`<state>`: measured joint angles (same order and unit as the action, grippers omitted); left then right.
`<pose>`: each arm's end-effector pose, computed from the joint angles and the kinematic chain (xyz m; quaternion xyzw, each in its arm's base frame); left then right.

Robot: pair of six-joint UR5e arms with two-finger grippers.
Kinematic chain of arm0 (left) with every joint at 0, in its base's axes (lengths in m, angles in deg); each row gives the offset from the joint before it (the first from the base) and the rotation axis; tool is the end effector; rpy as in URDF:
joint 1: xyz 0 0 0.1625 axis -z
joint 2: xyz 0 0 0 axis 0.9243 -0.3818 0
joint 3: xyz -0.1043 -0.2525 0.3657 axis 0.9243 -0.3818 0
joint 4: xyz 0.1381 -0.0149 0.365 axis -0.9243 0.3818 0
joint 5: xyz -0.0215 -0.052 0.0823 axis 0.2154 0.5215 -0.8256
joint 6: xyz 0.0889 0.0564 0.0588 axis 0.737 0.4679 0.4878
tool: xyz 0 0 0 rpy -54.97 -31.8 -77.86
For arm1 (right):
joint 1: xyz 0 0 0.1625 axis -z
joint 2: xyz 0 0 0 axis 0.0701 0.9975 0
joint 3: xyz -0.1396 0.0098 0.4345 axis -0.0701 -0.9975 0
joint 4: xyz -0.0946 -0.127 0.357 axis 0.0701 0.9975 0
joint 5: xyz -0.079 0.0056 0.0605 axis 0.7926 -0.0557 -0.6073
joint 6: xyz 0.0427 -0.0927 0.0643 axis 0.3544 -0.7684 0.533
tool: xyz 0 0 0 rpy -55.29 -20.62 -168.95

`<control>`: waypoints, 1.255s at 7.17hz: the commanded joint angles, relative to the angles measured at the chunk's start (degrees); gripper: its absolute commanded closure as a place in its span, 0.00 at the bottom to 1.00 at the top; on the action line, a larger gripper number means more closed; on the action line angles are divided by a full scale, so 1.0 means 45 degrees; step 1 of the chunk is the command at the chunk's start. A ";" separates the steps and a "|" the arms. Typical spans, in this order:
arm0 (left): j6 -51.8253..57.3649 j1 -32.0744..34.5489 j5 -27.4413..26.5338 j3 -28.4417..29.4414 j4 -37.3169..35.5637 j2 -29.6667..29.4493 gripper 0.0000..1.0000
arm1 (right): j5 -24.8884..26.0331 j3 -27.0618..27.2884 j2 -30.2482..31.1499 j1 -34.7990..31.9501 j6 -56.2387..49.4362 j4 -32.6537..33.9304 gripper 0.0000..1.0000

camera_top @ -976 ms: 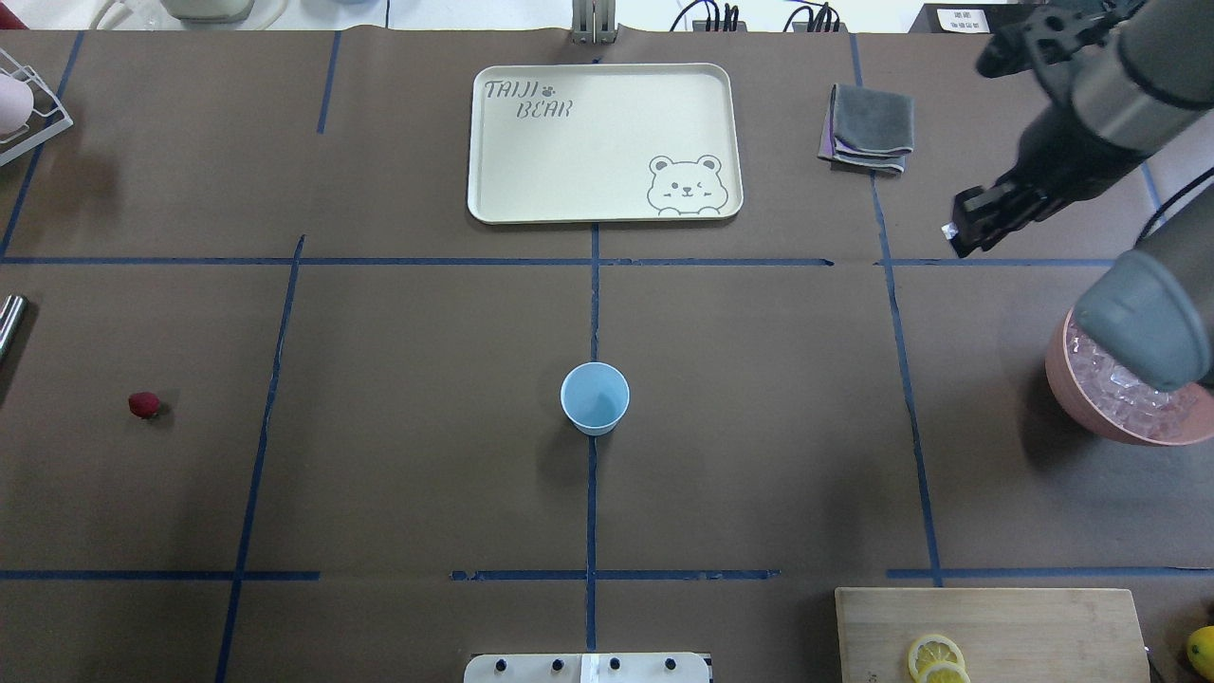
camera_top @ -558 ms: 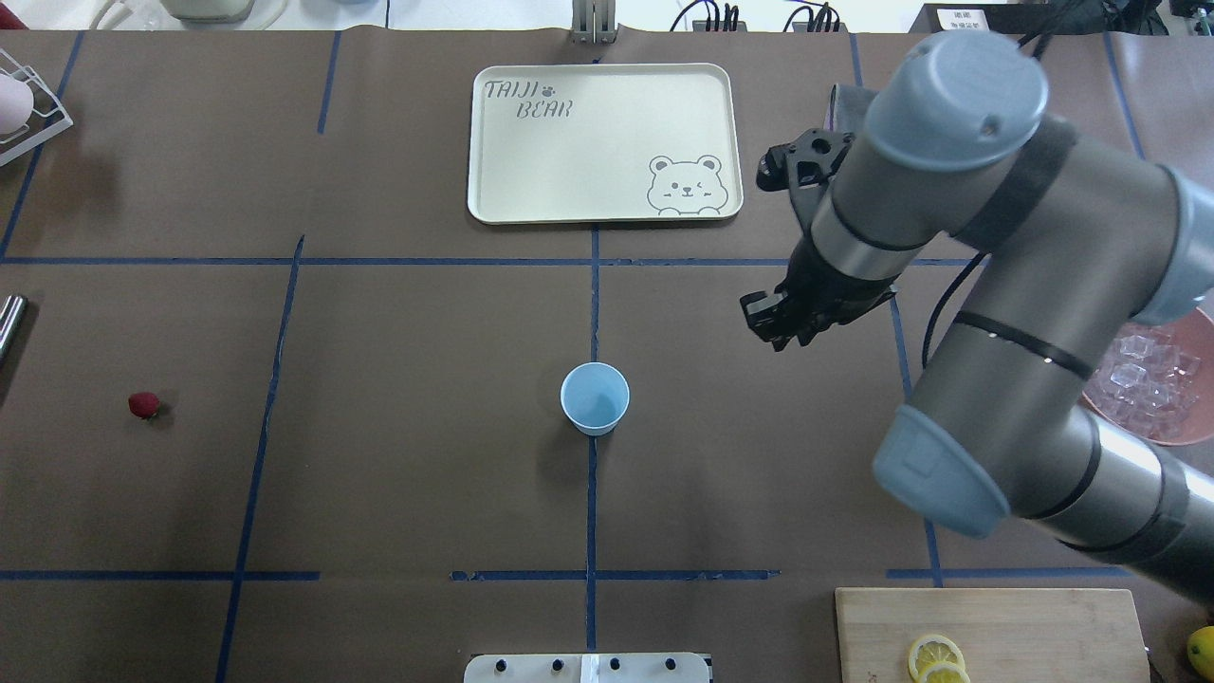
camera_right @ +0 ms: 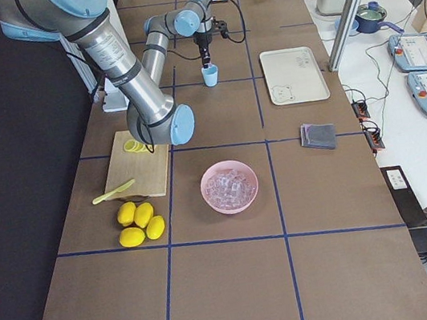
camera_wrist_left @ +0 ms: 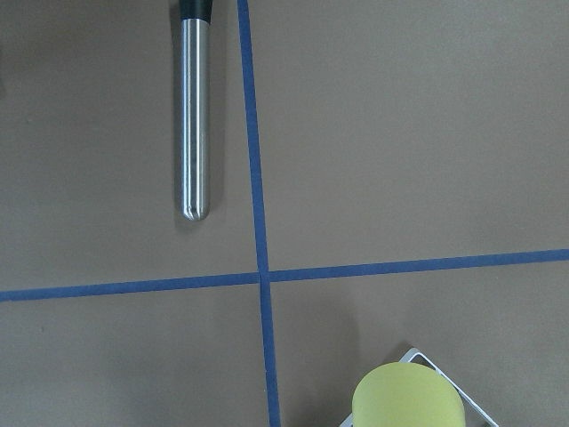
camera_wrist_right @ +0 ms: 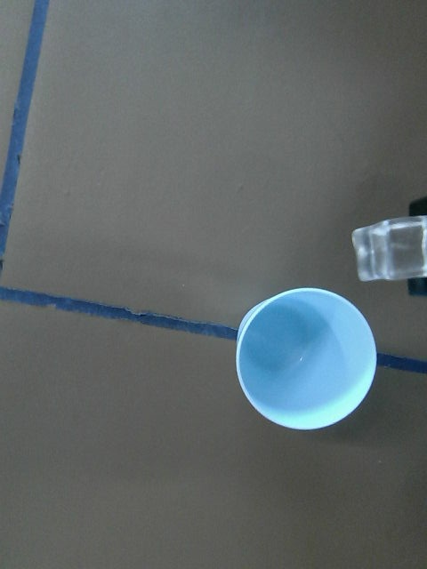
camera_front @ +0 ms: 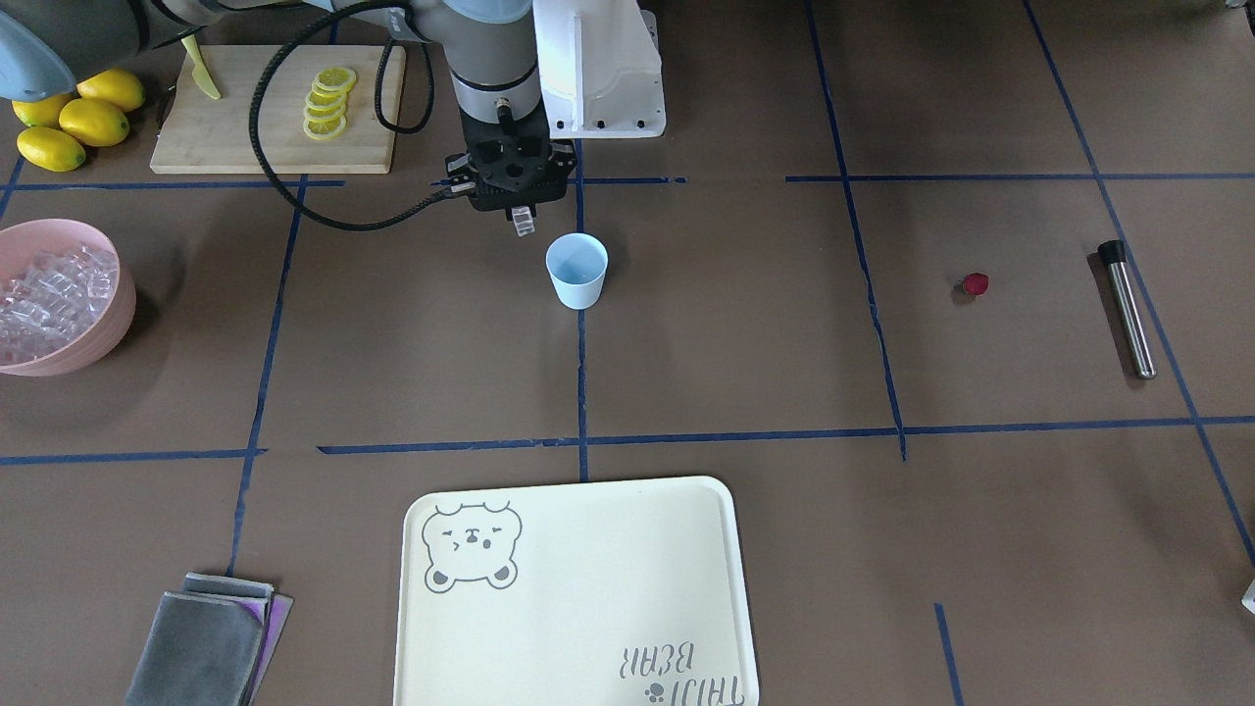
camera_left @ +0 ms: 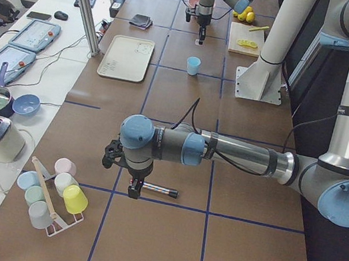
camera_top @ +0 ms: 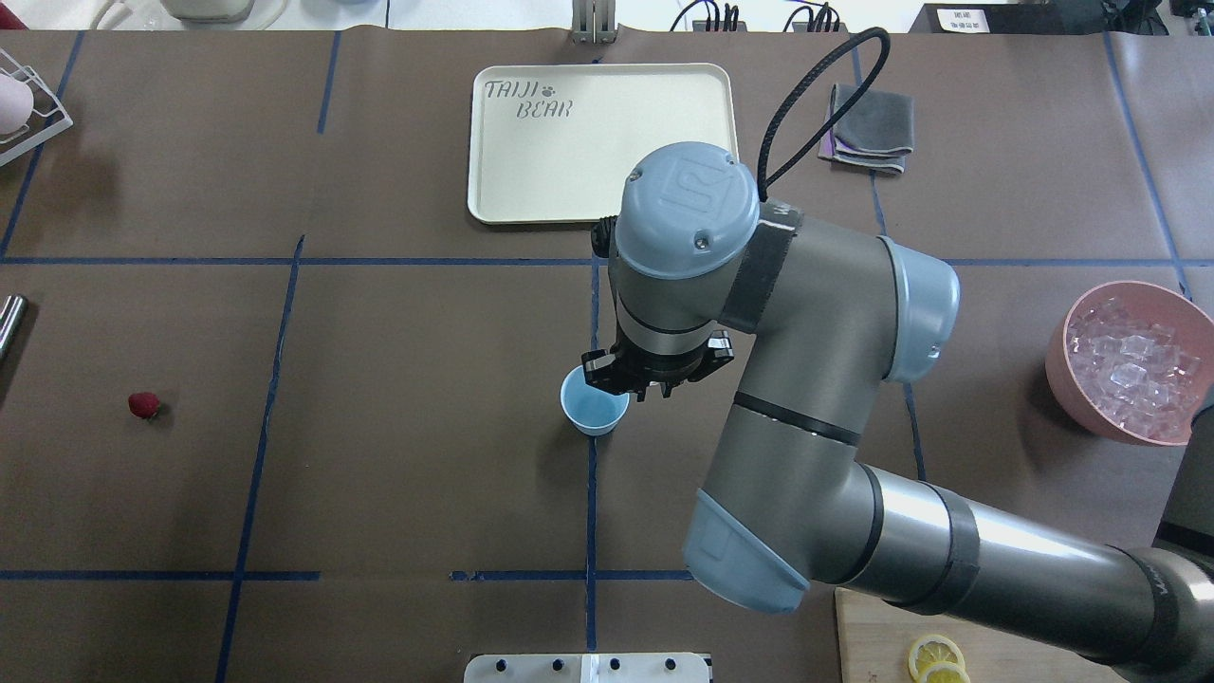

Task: Mash ice and strawberries in cup
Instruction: 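Open the right gripper to drop the ice cube into the blue cup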

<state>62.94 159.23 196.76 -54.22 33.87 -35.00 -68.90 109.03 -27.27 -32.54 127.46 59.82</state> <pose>-0.0583 -0.4478 0.6693 0.0196 0.3978 0.0371 0.9165 -0.5340 -0.3926 0.1920 0.0148 -0.3709 -0.0833 0.9248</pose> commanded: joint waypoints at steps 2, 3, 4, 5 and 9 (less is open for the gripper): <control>0.0000 0.0000 0.0000 0.0029 0.0014 0.0097 0.00 | 0.0200 -0.2213 -0.1397 0.0243 0.0211 -0.0860 1.00; 0.0000 0.0000 0.0000 0.0029 0.0014 0.0097 0.00 | 0.0219 -0.2373 -0.1379 0.0379 0.0212 -0.0885 1.00; 0.0000 0.0000 0.0000 0.0029 0.0014 0.0097 0.00 | 0.0200 -0.2433 -0.1379 0.0419 0.0212 -0.0866 1.00; 0.0000 0.0000 0.0000 0.0010 0.0014 0.0097 0.00 | 0.0200 -0.2530 -0.1340 0.0497 0.0193 -0.0846 1.00; 0.0000 0.0000 0.0000 0.0010 0.0014 0.0097 0.00 | 0.0161 -0.2648 -0.1359 0.0498 0.0193 -0.0846 0.44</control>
<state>62.94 159.19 196.76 -54.16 33.94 -34.57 -68.04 97.15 -33.37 -30.31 128.33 56.02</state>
